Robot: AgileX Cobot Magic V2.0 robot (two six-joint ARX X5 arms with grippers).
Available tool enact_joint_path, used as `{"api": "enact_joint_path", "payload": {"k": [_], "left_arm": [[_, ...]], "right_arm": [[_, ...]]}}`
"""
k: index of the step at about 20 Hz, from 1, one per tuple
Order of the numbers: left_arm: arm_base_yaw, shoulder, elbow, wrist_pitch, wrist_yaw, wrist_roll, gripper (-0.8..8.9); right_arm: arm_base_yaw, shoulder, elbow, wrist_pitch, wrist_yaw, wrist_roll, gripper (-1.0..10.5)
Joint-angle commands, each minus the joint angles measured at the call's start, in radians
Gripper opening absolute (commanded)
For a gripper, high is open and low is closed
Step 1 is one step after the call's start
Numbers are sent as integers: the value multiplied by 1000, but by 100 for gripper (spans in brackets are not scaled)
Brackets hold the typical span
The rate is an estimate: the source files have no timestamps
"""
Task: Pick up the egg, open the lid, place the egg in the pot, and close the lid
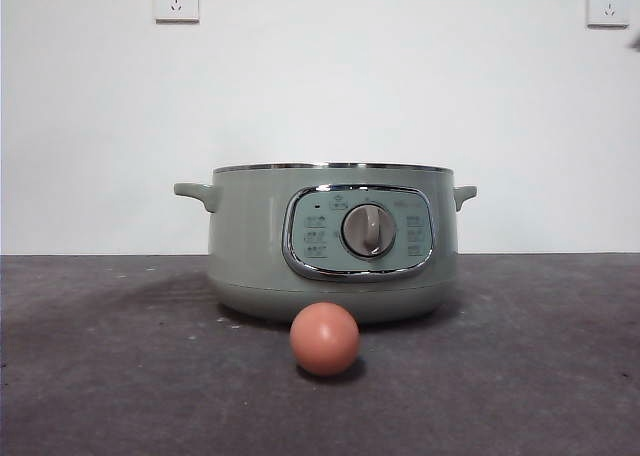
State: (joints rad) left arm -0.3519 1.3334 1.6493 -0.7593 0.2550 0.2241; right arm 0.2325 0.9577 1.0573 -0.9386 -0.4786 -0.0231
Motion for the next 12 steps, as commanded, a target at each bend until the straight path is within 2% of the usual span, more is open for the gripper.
{"api": "enact_joint_path", "payload": {"k": [1, 3, 6, 9, 12], "left_arm": [[19, -64, 19, -13, 11, -7, -6], [30, -116, 18, -59, 6, -7, -6], [47, -197, 10, -111, 6, -7, -6], [71, -282, 8, -172, 5, -6, -6], [91, -360, -5, -219, 3, -6, -6]], "right_arm": [[107, 39, 0, 67, 72, 84, 558], [214, 73, -1, 116, 193, 138, 559], [372, 116, -21, 219, 288, 230, 559], [535, 161, -81, 366, 420, 356, 559], [649, 226, -138, 447, 516, 444, 559]]}}
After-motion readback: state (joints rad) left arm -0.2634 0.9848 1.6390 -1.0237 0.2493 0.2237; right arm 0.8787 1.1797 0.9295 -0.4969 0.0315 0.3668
